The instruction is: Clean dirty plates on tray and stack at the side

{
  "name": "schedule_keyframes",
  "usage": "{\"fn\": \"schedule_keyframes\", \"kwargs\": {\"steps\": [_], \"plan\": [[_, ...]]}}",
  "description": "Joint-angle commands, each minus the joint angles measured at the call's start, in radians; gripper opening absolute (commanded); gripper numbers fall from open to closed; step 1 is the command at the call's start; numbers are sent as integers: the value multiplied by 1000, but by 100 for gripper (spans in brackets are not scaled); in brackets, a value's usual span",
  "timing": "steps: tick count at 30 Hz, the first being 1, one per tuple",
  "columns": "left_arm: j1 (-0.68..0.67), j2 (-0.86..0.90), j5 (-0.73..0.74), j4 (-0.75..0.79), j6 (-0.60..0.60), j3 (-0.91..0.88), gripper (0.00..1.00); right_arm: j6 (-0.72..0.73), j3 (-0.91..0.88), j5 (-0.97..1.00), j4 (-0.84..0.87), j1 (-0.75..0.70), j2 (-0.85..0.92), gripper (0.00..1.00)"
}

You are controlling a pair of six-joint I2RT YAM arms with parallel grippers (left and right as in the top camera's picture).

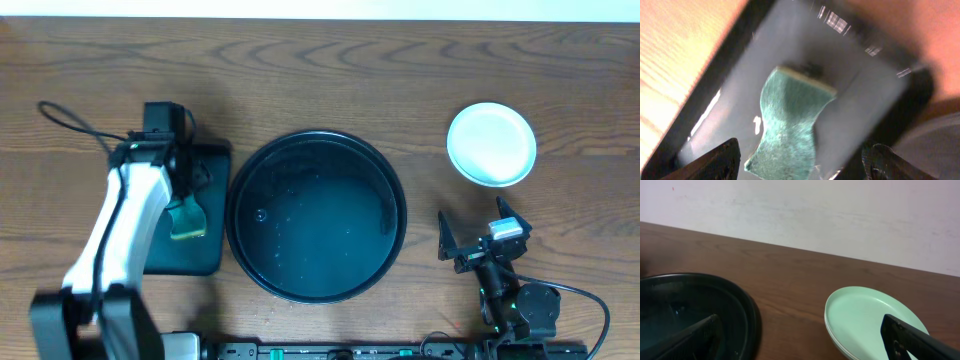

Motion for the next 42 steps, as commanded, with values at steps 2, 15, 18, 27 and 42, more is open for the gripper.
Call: {"fn": "schedule_keyframes", "kwargs": {"steps": [2,15,18,27,42], "plan": [[-3,-151,-5,44,3,-8,79,-13,-2,12,-5,-8,-7,99],[-3,-660,-6,126,50,-30,79,-13,-2,12,-5,-8,-7,99],[-3,-771,-6,144,71,-79,78,-13,-2,12,-5,-8,-7,99],[-3,-1095,-5,379,69,-404,78,-13,-2,12,-5,-8,-7,99],[-2,-1403,60,973,66,-912,78,-13,-2,12,-5,-8,-7,99]]}}
